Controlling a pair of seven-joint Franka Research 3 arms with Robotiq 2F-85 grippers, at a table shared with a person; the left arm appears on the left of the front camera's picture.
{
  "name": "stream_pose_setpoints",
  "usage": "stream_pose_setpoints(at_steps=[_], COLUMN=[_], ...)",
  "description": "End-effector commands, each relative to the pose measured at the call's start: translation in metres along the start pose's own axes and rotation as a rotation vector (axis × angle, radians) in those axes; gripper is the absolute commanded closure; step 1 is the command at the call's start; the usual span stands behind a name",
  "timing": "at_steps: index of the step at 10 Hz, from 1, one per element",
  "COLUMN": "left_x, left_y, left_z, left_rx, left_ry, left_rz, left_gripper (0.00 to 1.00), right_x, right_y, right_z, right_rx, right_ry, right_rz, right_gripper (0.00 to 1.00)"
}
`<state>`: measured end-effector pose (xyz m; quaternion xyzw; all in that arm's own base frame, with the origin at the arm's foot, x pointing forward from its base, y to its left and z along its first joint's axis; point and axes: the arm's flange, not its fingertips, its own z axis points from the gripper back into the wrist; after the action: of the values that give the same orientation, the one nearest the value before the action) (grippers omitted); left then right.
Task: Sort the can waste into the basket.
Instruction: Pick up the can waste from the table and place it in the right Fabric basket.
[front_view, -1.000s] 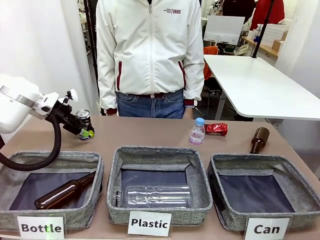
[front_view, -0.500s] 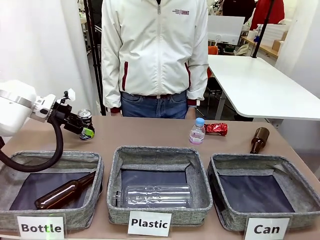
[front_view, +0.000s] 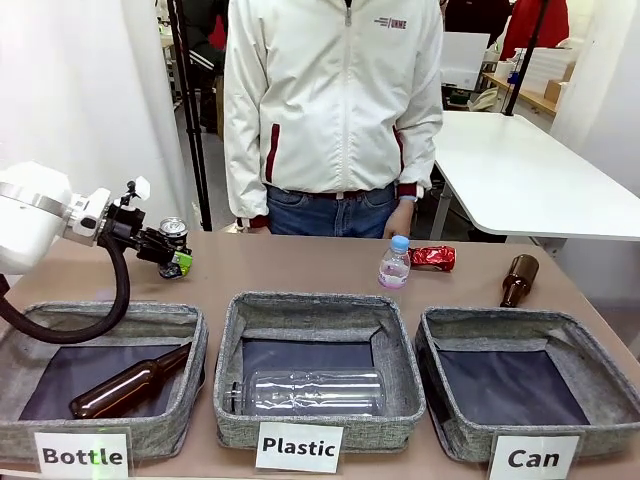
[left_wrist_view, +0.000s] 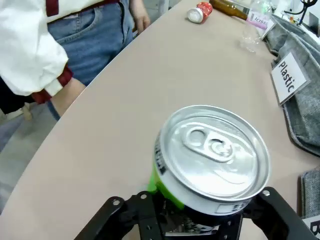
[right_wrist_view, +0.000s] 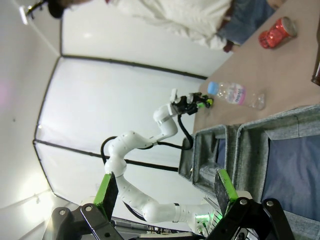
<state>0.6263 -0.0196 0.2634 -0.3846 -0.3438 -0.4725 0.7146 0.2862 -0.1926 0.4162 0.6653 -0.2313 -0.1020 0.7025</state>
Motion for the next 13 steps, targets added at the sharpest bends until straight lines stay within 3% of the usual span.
stream_pose_setpoints(at_steps=[1, 7, 9, 11, 13], left_x=[-0.001, 0.011, 0.034, 0.044, 0.031], left_y=[0.005, -0.015, -0.075, -0.161, -0.221], left_z=[0.002, 0.028, 0.081, 0.138, 0.148], left_rx=[-0.001, -0.022, -0.103, -0.098, -0.167], left_ry=[-0.044, -0.090, -0.016, 0.072, 0.149], left_rz=[-0.003, -0.001, 0.022, -0.064, -0.121], left_gripper=[1.00, 1.00, 1.00, 1.00, 1.00], right_x=[0.002, 0.002, 0.002, 0.002, 0.002], right_y=[0.001, 0.001, 0.001, 0.001, 0.001], right_z=[0.000, 0.000, 0.000, 0.000, 0.000], right_rx=[0.013, 0.013, 0.013, 0.013, 0.013], right_ry=[-0.001, -0.001, -0.001, -0.001, -0.001], right_rz=[0.024, 0.024, 0.024, 0.024, 0.024], right_gripper=[0.00, 0.00, 0.00, 0.00, 0.00])
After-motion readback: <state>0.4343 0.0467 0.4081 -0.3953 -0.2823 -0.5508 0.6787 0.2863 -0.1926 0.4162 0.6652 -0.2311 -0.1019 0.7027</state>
